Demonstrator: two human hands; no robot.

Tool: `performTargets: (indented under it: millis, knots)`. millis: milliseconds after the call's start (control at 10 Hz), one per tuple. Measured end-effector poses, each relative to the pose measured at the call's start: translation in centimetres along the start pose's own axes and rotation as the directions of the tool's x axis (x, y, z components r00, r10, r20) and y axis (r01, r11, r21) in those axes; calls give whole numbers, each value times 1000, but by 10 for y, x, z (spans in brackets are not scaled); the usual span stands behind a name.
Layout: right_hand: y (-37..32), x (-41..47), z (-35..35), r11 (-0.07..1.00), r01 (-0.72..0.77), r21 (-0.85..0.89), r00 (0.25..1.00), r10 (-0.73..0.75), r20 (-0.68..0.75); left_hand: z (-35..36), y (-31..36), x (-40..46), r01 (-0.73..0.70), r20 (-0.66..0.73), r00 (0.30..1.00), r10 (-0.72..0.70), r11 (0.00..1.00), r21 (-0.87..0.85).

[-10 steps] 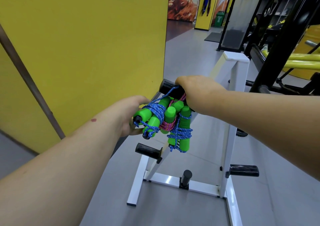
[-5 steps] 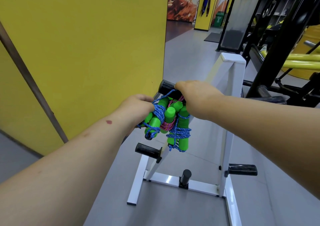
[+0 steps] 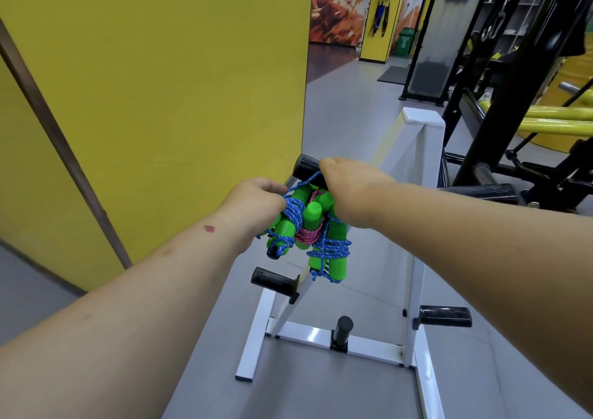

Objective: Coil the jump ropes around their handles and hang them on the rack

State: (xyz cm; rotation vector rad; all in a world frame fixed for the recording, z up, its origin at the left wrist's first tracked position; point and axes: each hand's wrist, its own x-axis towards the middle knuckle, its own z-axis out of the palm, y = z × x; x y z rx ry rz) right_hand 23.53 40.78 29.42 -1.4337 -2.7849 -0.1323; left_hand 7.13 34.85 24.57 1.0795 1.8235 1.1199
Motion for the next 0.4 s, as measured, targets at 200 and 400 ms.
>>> performTargets:
  millis: [200,400]
  knots:
    - [-10,-11,3,1000,-2,21,999,1,39,-12,15,-17,-60,-50,997,61,998,14]
    - [-43,-42,-33,993,53,106,998,-49,-44,-43,49,-60,-113,-94,989,112,994,-2]
